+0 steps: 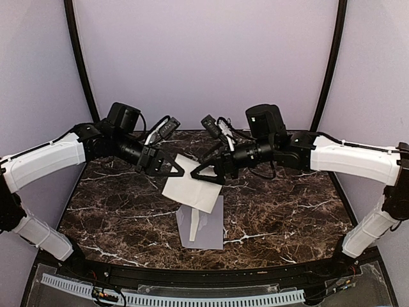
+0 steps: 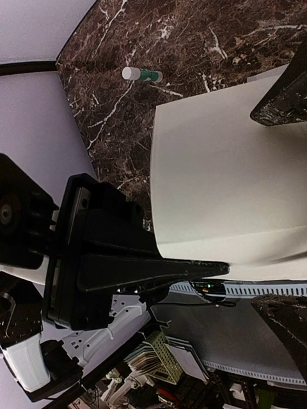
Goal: Place the letter into the envelope and seal it
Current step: Fold the letter.
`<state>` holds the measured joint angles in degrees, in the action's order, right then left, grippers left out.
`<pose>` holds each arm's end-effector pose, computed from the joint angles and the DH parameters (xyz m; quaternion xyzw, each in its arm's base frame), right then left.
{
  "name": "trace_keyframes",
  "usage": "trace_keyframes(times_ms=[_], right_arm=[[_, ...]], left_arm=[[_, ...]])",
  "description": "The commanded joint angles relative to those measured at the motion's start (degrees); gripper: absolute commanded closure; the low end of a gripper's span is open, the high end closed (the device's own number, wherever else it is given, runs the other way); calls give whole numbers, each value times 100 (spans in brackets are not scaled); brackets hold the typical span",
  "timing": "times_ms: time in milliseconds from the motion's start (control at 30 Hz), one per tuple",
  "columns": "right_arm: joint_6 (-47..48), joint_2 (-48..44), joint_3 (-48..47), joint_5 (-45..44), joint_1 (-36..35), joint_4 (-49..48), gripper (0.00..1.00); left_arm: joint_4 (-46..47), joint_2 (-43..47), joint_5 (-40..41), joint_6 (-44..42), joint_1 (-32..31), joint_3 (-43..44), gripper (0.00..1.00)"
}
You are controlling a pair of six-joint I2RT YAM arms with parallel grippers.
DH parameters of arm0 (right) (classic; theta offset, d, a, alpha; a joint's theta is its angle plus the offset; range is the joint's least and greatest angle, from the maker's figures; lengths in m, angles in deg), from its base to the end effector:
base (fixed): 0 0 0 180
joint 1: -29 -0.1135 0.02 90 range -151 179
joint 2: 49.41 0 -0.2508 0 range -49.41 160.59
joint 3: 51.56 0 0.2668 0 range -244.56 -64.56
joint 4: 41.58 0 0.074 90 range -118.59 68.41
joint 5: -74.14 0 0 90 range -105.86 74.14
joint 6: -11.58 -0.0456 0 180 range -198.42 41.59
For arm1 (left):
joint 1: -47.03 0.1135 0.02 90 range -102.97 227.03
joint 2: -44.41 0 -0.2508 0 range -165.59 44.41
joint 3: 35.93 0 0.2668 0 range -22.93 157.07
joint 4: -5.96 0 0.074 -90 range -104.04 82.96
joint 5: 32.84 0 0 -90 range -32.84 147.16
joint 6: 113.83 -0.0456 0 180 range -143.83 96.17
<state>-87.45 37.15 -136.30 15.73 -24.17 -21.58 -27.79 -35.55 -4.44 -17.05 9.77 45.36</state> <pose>0.2065 0.3156 0.3134 -0.4408 0.6812 0.4716 0.3454 0.2334 -0.2280 0.3154 0.4358 0.6615 -0.5711 0.2152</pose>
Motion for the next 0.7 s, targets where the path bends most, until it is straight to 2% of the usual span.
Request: trace_keyframes(times_ms=[0, 133, 500, 600, 667], right_arm=[[81, 71, -252, 842, -48, 33, 13], [68, 62, -209, 857, -78, 171, 21], [-147, 63, 26, 1027, -115, -195, 69], [-182, 75, 47, 1079, -115, -259, 77], [-190, 99, 47, 1122, -107, -257, 79]], left_arm=[[-394, -2, 76, -358, -20, 236, 100], [-252, 11, 163, -292, -26, 250, 100], [-249, -45, 21, -307, -27, 339, 100], [-343, -21, 64, -368, -27, 366, 100], [-354, 3, 100, -394, -23, 375, 100]])
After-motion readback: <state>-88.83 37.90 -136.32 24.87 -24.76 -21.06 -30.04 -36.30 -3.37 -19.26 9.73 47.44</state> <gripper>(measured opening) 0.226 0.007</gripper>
